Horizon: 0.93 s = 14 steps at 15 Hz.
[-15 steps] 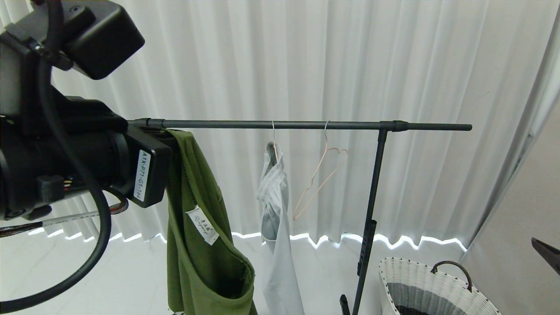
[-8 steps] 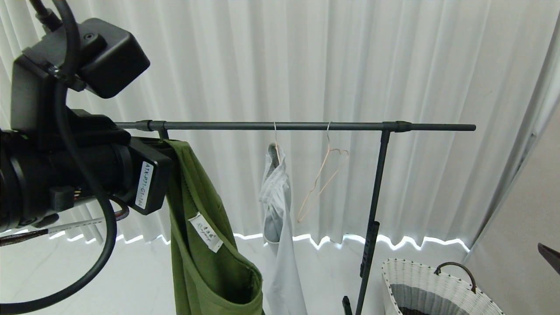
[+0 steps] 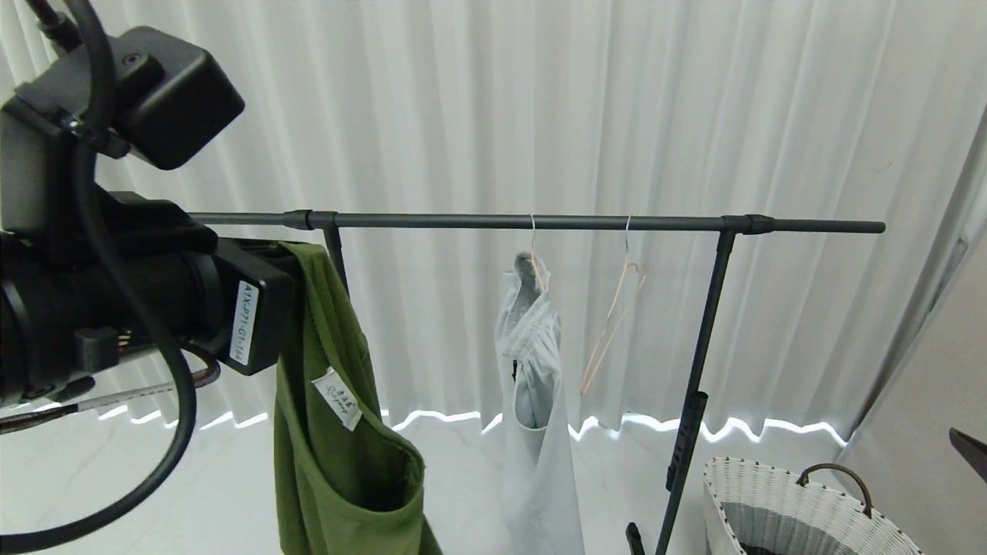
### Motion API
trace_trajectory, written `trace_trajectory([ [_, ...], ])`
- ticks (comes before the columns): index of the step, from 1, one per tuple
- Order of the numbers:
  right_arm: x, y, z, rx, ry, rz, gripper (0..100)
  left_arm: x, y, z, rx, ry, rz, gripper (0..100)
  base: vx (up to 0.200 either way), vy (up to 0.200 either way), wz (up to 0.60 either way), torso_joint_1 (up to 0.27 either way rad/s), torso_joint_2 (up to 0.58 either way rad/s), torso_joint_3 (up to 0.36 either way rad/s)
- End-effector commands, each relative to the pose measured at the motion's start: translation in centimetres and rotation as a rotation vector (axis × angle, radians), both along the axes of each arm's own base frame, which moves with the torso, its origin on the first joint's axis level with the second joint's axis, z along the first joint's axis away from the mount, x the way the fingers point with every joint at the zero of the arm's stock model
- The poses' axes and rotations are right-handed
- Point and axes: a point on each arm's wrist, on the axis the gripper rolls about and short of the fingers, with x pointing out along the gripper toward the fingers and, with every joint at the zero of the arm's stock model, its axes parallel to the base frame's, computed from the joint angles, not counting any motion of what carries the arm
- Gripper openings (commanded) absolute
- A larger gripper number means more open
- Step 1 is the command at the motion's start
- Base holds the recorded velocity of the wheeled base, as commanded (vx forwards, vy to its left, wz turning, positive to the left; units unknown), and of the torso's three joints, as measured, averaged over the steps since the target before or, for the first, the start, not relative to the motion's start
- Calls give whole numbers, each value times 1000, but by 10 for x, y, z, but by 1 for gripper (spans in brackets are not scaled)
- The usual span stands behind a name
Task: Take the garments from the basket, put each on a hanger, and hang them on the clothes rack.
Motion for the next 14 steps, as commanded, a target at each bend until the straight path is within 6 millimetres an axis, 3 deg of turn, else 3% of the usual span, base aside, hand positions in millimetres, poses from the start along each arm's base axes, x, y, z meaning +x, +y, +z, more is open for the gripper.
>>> trace_trajectory([
  [1, 0, 0, 0, 3, -1, 6, 100, 1, 0, -4, 8, 2, 4, 0, 0, 0, 0, 0, 0, 0],
  [2, 0, 0, -1, 12, 1, 4, 100, 1, -1, -4, 7, 1, 4, 0, 0, 0, 0, 0, 0, 0],
  [14, -5, 2, -6, 69, 7, 71, 100, 7, -1, -11, 26, 24, 24, 0, 200, 0, 0, 3, 1, 2],
])
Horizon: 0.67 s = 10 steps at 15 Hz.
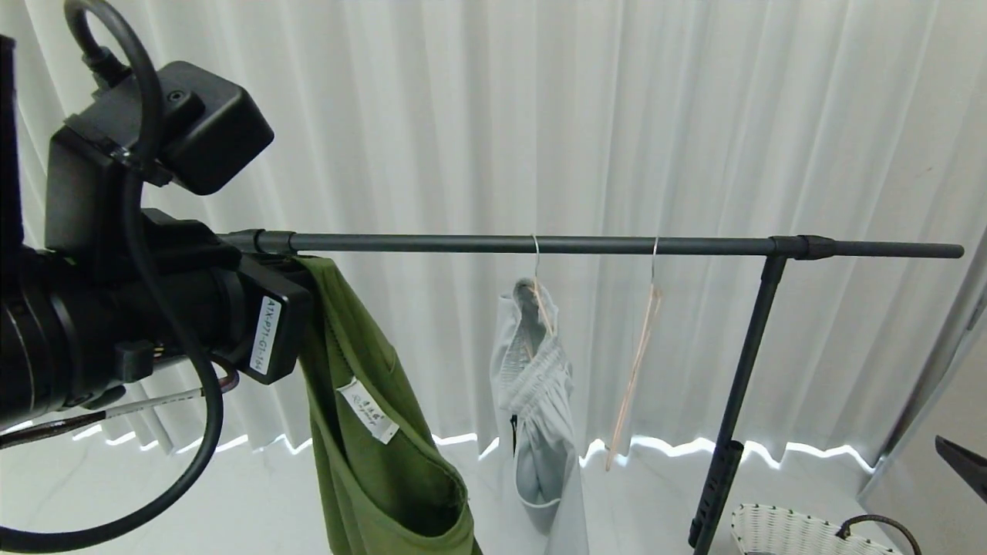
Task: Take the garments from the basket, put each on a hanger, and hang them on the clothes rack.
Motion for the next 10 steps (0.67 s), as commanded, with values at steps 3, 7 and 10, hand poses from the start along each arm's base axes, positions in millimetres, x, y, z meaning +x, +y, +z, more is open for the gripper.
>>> trace_trajectory([
  [3, 0, 1, -2, 0, 6, 10, 100, 3, 4, -11, 23, 31, 24, 0, 200, 0, 0, 2, 4, 1],
  [7, 5, 14, -3, 71, 37, 113, 100, -3, 9, -29, 59, 73, 25, 0, 0, 0, 0, 0, 0, 0],
  [10, 17, 40, 2, 173, 88, 248, 100, -8, 13, -38, 73, 93, 27, 0, 0, 0, 0, 0, 0, 0],
])
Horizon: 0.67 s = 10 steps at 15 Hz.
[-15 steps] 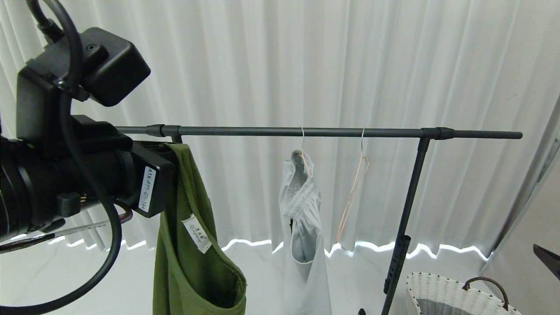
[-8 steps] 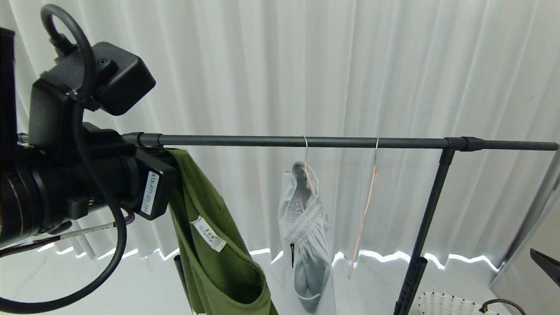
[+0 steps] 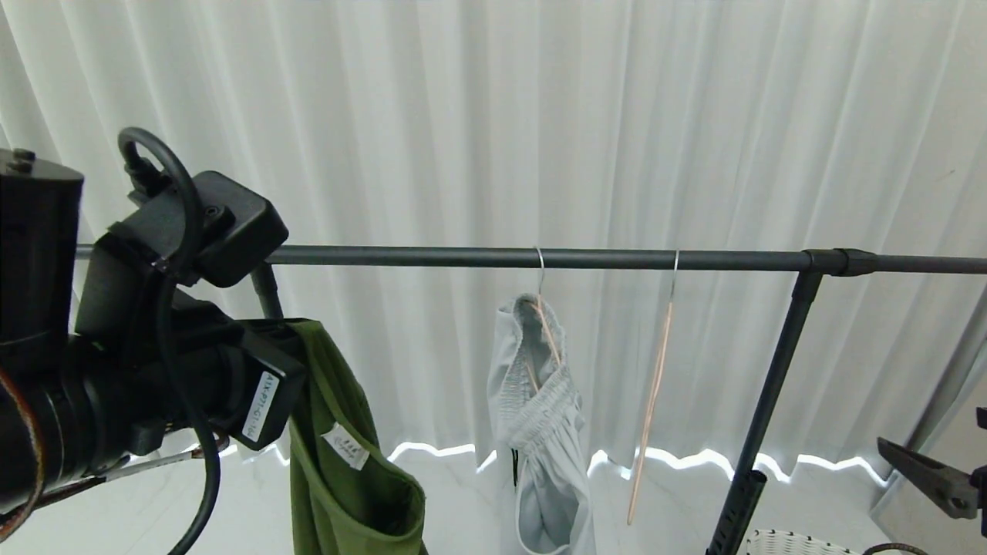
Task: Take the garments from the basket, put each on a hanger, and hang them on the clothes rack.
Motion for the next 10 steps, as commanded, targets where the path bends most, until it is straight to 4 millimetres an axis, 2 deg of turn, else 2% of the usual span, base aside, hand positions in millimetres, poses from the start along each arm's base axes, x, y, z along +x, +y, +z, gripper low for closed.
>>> trace_trajectory([
  [1, 17, 24, 3, 36, 66, 95, 100, -4, 6, -7, 9, 13, 9, 0, 0, 0, 0, 0, 0, 0],
  [3, 30, 37, 8, 43, 88, 119, 100, -7, 11, -13, 19, 26, 25, 0, 0, 0, 0, 0, 0, 0],
  [5, 39, 42, 6, 28, 115, 119, 100, -7, 14, -13, 18, 25, 39, 0, 0, 200, 0, 0, 5, -2],
  [8, 41, 43, 4, 24, 123, 119, 100, -6, 14, -11, 14, 19, 38, 0, 0, 200, 0, 6, 2, 2],
  [10, 41, 44, 4, 23, 128, 118, 100, -4, 12, -11, 2, 2, 37, 0, 0, 0, 0, 0, 0, 0],
])
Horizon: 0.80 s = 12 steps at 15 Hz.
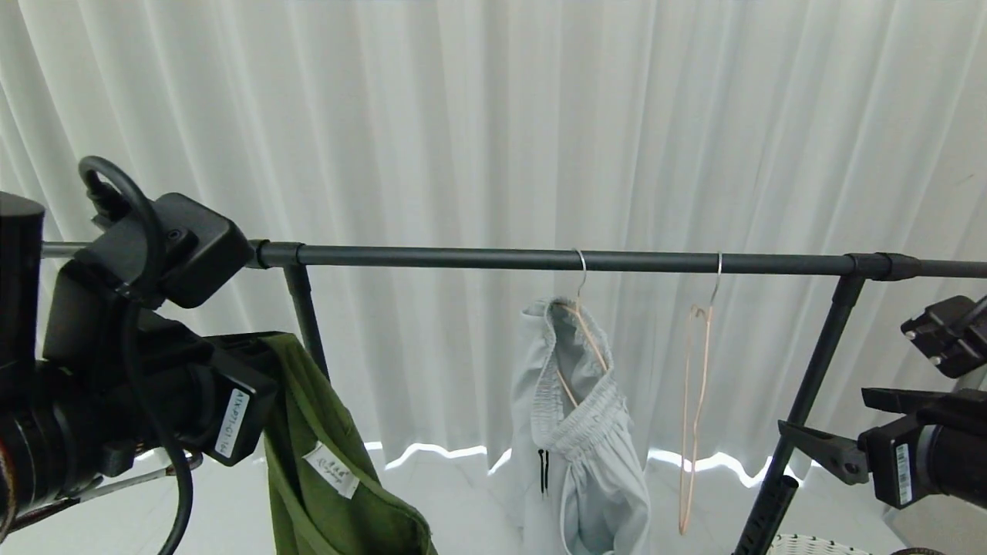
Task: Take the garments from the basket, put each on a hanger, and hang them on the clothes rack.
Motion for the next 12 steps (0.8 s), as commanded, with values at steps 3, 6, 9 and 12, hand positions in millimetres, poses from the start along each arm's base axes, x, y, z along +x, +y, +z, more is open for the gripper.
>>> trace_trajectory([
  [3, 11, 6, -5, -21, 39, -10, 100, 5, -4, -4, -4, -5, -10, 0, 0, 0, 0, 0, 0, 0],
  [6, 30, 18, -8, -25, 77, -39, 100, 5, -4, -4, -5, -2, -15, 0, 0, 0, 0, 0, 0, 0],
  [9, 50, 34, -19, -16, 97, -38, 100, 5, -4, -4, -4, -1, -15, 0, 0, 0, 0, 0, 0, 0],
  [12, 60, 43, -32, -34, 134, -37, 100, 5, -4, -4, -3, -1, -18, 0, 0, 0, 0, 0, 0, 0],
])
